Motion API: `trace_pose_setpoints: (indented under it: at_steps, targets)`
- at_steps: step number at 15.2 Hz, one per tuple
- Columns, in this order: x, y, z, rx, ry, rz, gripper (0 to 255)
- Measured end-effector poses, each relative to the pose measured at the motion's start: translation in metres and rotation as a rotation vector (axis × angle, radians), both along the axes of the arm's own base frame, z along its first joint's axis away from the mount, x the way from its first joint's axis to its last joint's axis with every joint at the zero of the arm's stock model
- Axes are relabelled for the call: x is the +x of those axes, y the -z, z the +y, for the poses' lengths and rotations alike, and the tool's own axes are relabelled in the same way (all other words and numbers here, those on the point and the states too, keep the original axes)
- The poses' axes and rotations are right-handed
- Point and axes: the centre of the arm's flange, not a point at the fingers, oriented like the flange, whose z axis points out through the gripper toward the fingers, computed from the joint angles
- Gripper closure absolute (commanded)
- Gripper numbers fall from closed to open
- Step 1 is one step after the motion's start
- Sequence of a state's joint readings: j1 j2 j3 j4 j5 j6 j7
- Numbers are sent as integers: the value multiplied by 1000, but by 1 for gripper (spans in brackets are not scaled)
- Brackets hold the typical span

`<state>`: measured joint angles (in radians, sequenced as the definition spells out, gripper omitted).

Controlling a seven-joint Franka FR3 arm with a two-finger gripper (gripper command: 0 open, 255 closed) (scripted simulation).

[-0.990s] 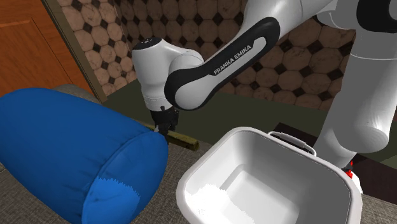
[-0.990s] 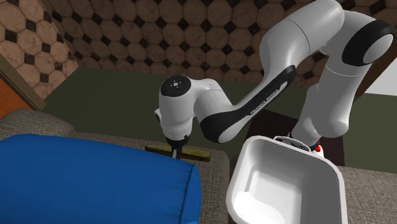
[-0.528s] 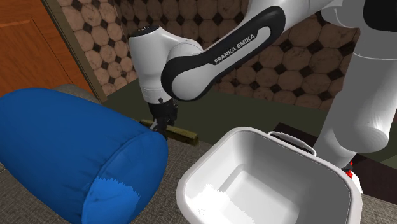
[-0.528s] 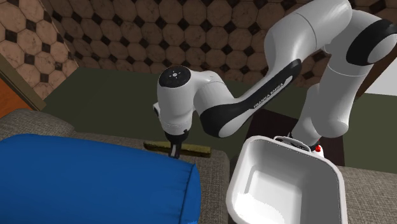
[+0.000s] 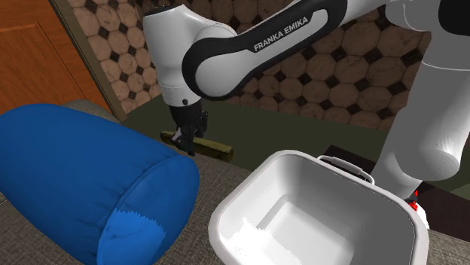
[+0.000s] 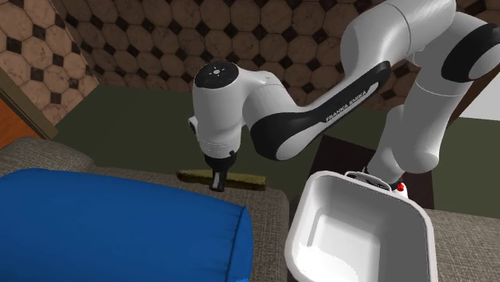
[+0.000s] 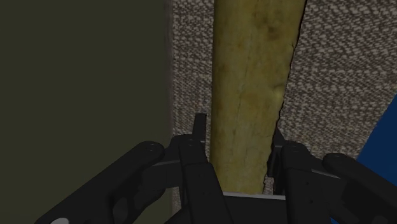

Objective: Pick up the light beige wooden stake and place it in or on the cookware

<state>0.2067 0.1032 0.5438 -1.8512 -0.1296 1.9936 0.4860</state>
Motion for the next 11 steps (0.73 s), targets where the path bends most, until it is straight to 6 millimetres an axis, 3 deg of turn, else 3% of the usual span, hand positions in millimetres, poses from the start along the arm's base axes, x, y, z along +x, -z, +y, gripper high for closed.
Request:
trace_pose_setpoints:
  at_steps: [11]
  targets:
    - [-1, -57, 0, 0, 0, 0, 255]
